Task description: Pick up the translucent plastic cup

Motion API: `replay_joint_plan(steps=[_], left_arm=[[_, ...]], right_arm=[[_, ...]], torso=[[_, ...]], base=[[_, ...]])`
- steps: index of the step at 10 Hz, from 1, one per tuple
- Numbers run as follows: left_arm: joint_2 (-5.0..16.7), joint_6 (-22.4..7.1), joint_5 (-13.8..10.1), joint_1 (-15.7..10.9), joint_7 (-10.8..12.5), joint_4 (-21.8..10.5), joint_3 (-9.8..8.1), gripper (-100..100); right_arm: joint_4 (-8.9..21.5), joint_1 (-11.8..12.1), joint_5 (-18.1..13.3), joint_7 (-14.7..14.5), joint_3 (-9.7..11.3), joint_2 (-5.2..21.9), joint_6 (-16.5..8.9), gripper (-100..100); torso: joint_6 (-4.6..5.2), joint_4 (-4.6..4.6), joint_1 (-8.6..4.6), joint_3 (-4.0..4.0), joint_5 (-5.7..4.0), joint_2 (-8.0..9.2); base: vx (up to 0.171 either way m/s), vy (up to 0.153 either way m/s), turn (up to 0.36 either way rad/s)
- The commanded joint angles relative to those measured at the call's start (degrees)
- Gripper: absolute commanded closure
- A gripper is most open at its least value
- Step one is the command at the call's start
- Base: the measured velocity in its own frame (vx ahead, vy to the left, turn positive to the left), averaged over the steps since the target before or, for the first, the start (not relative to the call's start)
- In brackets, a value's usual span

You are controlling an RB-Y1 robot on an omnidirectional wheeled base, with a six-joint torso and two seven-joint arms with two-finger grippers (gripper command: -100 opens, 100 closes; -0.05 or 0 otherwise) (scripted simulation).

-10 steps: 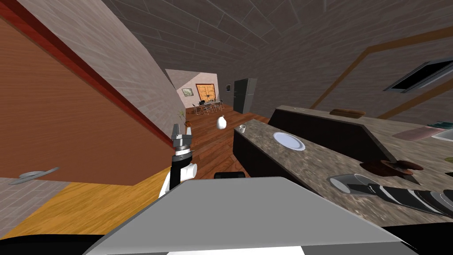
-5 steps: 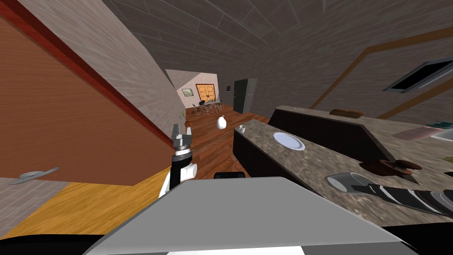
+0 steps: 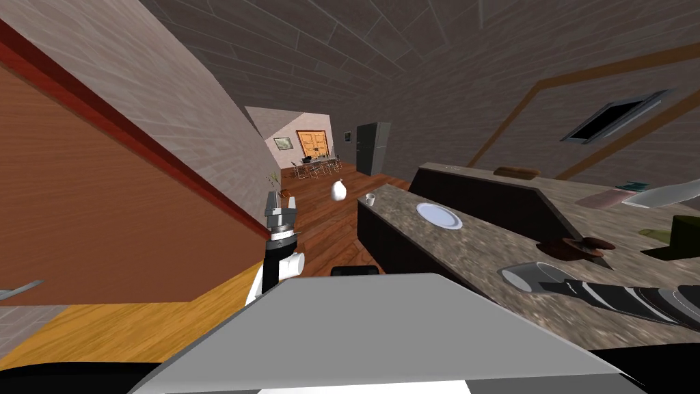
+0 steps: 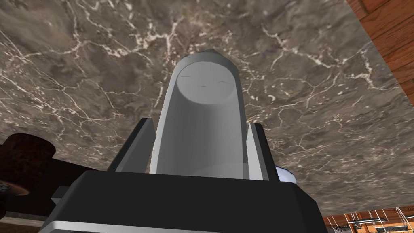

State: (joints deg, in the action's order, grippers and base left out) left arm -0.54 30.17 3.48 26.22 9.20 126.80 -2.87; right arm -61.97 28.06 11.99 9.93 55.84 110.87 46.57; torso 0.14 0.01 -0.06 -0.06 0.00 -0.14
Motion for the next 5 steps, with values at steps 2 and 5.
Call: replay_joint_plan(steps=[2,5], left_arm=[[0.0,0.0,0.0,0.0,0.0,0.0,0.00,0],[0.0,0.0,0.0,0.0,0.0,0.0,0.00,0]], right_arm=[[-2.7,0.1,1.7,-1.3,0.6,2.3,-0.5,100],[-3.2,0.2,2.2,-1.7,0.8,2.7,-0.5,0]], torso=[[-0.02,0.01,0.04,0.01,0.01,0.02],[-0.04,0.02,0.10,0.03,0.04,0.06]], base=[[0.023,-0.015,-0.069],[0.012,-0.006,-0.021]])
